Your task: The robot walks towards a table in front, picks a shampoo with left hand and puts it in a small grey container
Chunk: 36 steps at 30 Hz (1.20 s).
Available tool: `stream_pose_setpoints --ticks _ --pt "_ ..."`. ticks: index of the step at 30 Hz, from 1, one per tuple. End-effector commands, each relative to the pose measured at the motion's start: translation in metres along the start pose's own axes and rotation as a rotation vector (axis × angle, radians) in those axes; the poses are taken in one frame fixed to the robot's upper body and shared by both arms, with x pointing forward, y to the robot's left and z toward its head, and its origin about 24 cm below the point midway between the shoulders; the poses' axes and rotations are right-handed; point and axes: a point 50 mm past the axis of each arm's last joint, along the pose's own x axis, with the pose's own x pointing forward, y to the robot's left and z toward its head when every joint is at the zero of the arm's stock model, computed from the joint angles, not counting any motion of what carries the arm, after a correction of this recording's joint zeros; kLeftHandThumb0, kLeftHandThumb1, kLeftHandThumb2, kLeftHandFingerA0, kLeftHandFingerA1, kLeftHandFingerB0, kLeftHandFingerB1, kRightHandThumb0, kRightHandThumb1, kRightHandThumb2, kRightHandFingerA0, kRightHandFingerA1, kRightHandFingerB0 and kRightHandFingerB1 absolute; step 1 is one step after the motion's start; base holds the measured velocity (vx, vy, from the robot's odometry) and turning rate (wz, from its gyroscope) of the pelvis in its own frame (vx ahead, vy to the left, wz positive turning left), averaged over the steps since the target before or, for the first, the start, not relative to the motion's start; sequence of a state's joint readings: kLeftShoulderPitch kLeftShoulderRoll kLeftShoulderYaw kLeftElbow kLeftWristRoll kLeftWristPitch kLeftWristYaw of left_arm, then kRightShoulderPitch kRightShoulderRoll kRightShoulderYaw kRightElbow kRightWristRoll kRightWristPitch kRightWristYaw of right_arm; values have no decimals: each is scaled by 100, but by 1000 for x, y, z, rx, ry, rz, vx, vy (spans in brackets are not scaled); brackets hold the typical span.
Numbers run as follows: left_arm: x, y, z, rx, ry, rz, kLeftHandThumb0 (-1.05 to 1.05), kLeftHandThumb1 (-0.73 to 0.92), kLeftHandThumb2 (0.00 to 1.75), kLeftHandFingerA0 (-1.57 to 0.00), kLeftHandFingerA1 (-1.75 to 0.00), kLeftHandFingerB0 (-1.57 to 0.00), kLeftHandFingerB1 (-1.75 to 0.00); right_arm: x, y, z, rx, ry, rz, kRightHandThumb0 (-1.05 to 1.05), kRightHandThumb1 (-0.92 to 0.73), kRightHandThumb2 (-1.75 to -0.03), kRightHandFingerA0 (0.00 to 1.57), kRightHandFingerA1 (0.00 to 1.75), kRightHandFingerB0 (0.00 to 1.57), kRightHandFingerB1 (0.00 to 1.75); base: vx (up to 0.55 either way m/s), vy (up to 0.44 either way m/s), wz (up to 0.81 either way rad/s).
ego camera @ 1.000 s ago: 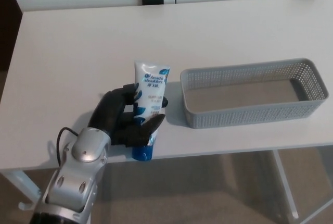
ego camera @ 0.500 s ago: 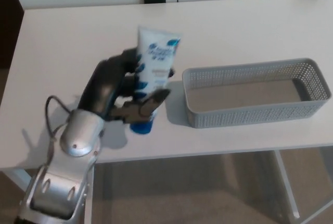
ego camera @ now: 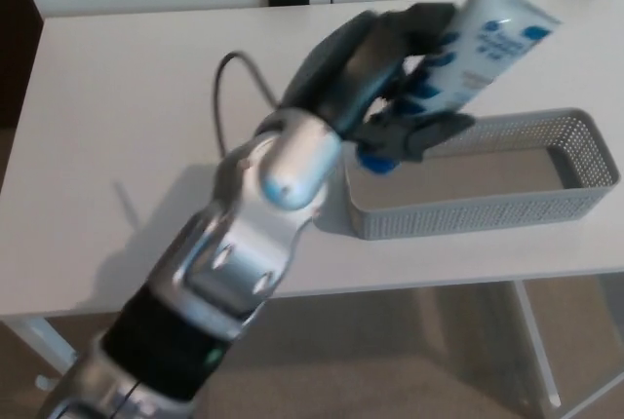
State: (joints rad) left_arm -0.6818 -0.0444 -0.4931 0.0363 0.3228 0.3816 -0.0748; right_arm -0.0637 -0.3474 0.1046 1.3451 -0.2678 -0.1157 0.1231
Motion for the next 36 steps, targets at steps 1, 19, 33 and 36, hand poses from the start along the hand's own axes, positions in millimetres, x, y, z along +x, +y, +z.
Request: stream_pose_setpoints --ticks 1,19,33,36 --pt "26 -3 14 127 31 9 -23 78 68 -78 -166 -70 -127 -1 -1 -2 4 5 -1 -36 -70 -61 67 50 54 41 0 0 0" --pt "59 -14 -1 234 227 -82 -59 51 83 -24 -59 -12 -41 1 2 3 -27 -10 7 -37 -70 -61 68 52 53 42 0 0 0" --pt "46 -18 -29 253 352 -235 -91 50 91 0 0 0 0 1 -3 10 -41 -27 0 -38 -71 -62 68 53 53 42 0 0 0" --pt "43 -16 -34 249 359 -232 -91 50 92 0 0 0 0 1 -1 8 -48 -19 -6 -37 -71 -61 70 52 52 41 0 0 0"
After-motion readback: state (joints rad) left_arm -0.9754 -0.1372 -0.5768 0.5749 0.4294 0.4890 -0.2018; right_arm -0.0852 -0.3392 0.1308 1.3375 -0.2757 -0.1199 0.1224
